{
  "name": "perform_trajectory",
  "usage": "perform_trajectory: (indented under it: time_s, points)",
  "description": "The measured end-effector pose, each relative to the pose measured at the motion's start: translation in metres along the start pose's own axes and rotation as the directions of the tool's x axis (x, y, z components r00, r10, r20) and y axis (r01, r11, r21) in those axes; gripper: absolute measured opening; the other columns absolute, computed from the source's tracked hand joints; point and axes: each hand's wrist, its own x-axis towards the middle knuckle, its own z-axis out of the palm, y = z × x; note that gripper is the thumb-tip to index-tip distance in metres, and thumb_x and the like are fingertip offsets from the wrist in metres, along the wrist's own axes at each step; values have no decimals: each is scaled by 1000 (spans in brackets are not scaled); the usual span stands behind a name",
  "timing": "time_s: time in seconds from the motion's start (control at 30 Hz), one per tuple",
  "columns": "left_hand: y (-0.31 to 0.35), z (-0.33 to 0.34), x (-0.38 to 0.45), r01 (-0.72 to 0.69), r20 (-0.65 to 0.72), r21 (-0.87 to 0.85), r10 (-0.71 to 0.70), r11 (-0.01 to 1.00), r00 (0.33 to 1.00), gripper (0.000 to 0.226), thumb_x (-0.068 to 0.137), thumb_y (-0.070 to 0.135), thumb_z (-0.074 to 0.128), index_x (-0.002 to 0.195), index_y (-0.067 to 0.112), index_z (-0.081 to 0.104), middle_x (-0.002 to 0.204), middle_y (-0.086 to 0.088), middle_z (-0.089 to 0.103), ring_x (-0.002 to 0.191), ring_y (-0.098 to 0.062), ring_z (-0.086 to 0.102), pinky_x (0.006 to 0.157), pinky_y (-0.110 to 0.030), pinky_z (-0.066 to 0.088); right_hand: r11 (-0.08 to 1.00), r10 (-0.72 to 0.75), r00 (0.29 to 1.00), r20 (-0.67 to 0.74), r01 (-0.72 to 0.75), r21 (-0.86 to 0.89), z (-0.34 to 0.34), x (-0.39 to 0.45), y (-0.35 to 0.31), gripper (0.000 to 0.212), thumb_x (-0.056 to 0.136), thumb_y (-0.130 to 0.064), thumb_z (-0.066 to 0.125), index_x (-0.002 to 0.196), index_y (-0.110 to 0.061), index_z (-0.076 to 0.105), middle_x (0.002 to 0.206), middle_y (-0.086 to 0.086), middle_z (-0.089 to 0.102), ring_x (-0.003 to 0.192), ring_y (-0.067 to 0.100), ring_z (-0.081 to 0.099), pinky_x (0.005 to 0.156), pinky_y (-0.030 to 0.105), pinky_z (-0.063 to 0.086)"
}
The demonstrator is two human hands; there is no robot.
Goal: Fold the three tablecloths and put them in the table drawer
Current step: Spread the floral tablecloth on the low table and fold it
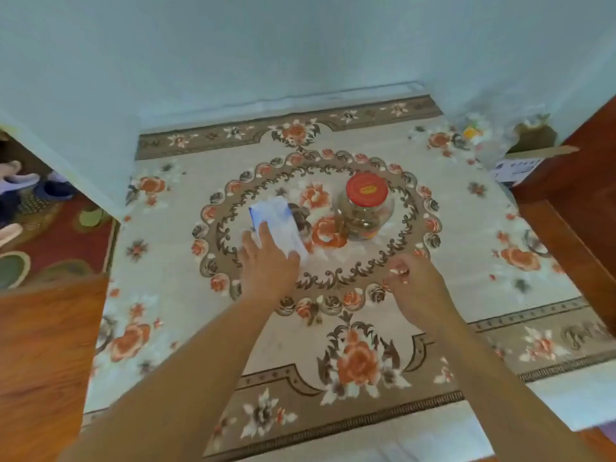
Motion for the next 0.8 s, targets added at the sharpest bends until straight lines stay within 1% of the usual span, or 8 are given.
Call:
perform_trajectory:
  time_s: [0.2,0.3,0.4,0.5,0.57,0.63,0.7,0.8]
  points:
    - [40,60,75,266,-81,57,-261,962,962,97,89,71,50,160,32,-3,167,-16,-7,149,-44,12,116,-58,24,998,58,998,31,-57,-5,-4,23,39,23,101,-32,53,122,-25,60,117,-5,52,103,16,58,86,34,48]
    - [35,70,86,298,-101,115,-287,948,952,97,88,67,57,159,34,0,166,-19,0,146,-45,18,115,-59,26,998,69,997,26,-69,13,-8,36,53,16,100,-29,56,115,-33,57,119,-6,51,107,14,57,91,33,48]
    - [27,51,68,228,-59,85,-224,970,973,100,84,66,67,158,34,9,160,-17,12,142,-45,25,111,-59,34,997,68,997,24,-69,35,-6,46,54,22,100,-26,55,122,-27,59,121,-6,53,106,13,56,86,30,44]
    - [0,19,23,177,-46,-44,-179,983,983,91,88,43,66,160,31,11,161,-13,13,147,-42,24,113,-60,36,994,78,995,67,-83,75,-1,46,52,28,100,-24,54,128,-20,58,120,-6,54,109,15,57,89,31,45]
    - [-28,-3,-17,201,-53,-63,-204,978,978,90,88,37,67,159,32,12,162,-9,12,143,-43,29,107,-61,42,986,120,988,95,-130,102,4,47,53,31,100,-24,56,130,-18,56,123,-1,56,113,20,58,92,36,48]
    - [-55,-21,-55,252,-54,-75,-257,965,965,87,90,34,67,159,30,15,159,-6,12,128,-42,42,94,-53,51,971,169,981,96,-182,153,8,51,47,40,97,-26,60,135,-18,51,129,0,53,114,21,58,94,39,50]
    - [-82,-33,-80,356,-70,-69,-361,932,930,85,91,28,68,160,24,18,157,-10,15,113,-35,46,93,-48,48,987,99,993,-68,-90,132,9,62,29,51,93,-28,64,140,-18,46,131,1,45,118,23,53,99,41,48]
    - [-119,-44,-98,471,-131,-76,-477,879,869,85,88,23,71,158,20,25,157,-19,19,128,-42,43,111,-53,37,984,-172,931,-323,145,-106,9,92,-8,66,89,-40,66,145,-18,39,151,11,36,142,29,31,117,47,32]
